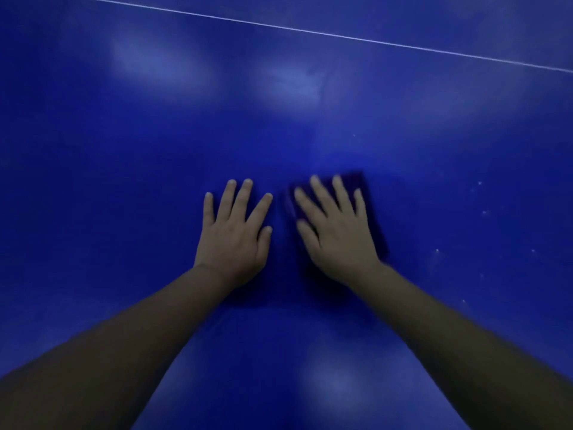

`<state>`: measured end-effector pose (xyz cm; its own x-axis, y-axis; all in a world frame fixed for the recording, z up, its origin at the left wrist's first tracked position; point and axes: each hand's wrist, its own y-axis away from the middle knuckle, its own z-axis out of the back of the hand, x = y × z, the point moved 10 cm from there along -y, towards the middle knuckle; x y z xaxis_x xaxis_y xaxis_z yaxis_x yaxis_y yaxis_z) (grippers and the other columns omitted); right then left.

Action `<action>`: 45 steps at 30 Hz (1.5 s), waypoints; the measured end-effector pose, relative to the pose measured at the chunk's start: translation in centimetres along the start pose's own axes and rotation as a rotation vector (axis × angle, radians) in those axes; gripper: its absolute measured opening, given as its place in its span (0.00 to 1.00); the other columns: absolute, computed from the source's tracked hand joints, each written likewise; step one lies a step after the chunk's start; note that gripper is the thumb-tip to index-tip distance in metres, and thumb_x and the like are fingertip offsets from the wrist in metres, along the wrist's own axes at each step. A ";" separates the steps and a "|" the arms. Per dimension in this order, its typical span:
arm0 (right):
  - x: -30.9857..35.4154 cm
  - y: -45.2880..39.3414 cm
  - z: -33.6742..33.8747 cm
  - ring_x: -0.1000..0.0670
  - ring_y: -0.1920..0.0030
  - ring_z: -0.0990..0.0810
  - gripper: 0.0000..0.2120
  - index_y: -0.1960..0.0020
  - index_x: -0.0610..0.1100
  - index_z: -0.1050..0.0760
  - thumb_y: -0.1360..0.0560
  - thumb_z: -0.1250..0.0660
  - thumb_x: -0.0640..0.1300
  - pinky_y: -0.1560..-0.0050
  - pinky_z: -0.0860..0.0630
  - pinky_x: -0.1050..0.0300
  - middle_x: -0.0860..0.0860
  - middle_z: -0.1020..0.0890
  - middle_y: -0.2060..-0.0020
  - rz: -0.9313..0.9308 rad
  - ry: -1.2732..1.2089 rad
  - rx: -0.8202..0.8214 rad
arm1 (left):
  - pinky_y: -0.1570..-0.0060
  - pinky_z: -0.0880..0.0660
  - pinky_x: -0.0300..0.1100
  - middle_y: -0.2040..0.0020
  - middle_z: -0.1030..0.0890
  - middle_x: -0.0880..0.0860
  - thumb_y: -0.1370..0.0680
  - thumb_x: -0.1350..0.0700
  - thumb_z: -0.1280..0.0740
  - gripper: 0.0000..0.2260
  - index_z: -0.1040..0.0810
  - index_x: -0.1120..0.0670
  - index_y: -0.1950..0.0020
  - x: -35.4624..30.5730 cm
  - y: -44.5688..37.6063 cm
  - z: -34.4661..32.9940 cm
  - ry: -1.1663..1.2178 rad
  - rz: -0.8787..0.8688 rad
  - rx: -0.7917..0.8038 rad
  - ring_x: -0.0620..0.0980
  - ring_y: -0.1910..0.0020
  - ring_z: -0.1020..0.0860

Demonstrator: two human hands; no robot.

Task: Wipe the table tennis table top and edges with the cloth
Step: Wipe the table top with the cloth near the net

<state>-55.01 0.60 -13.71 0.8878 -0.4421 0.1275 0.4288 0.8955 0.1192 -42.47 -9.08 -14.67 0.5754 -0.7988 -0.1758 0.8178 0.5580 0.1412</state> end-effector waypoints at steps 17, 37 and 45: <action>-6.6 -4.4 1.4 0.41 0.22 0.42 0.28 0.23 0.56 0.37 0.21 0.47 0.60 0.26 0.43 0.32 0.51 0.38 0.21 0.112 0.024 0.071 | 0.26 0.52 0.66 0.20 0.42 0.57 0.19 0.43 0.52 0.26 0.38 0.49 0.22 0.3 -7.1 1.3 0.018 -0.026 -0.006 0.59 0.21 0.48; -10.2 -23.6 3.7 0.41 0.20 0.57 0.30 0.19 0.55 0.52 0.18 0.57 0.64 0.24 0.60 0.35 0.52 0.52 0.19 -0.198 -0.076 0.041 | 0.25 0.57 0.64 0.19 0.45 0.54 0.20 0.41 0.55 0.28 0.42 0.47 0.21 0.2 -14.9 2.3 0.043 0.008 -0.022 0.57 0.20 0.52; -16.3 -23.4 4.4 0.43 0.19 0.57 0.28 0.19 0.56 0.51 0.17 0.55 0.61 0.23 0.59 0.36 0.54 0.52 0.19 -0.291 -0.049 0.066 | 0.25 0.60 0.63 0.19 0.49 0.53 0.20 0.42 0.55 0.28 0.45 0.47 0.20 0.0 -17.1 2.5 0.094 0.054 -0.016 0.56 0.20 0.57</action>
<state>-80.27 -13.41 -14.30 0.7195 -0.6829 0.1262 0.6507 0.7265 0.2211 -56.48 -19.19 -14.67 0.6169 -0.7431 -0.2593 0.7851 0.6039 0.1372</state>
